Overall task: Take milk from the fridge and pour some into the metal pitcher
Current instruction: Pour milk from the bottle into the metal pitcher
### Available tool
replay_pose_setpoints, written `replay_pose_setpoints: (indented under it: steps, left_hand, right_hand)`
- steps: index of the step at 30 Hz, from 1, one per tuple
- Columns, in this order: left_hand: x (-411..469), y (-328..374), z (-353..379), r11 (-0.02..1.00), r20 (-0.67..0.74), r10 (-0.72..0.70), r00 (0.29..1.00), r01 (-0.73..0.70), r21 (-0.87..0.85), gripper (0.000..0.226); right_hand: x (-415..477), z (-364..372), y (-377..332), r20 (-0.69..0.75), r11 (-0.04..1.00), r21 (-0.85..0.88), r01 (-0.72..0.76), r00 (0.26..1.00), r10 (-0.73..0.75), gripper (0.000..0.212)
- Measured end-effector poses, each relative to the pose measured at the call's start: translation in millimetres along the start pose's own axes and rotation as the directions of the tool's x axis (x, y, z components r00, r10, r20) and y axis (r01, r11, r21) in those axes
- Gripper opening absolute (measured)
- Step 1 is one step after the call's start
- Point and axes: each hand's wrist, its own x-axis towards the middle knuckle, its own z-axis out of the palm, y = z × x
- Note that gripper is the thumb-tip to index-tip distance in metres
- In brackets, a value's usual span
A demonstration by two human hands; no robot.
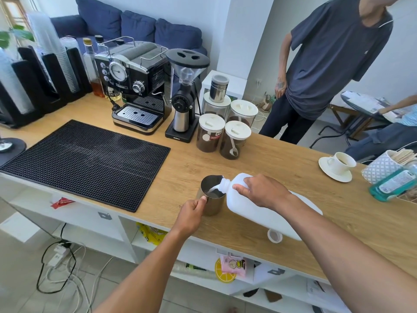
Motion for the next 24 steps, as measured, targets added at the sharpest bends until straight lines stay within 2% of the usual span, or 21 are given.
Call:
replay_pose_setpoints:
  steps: [24]
  left_hand:
    - [-1.7,3.1,-0.5,1.0,-0.009,0.006,1.0,-0.007,-0.019,0.052]
  right_hand:
    - [5.9,-4.5,-2.1,0.041,0.999,-0.04,0.01,0.999,-0.009,0.055]
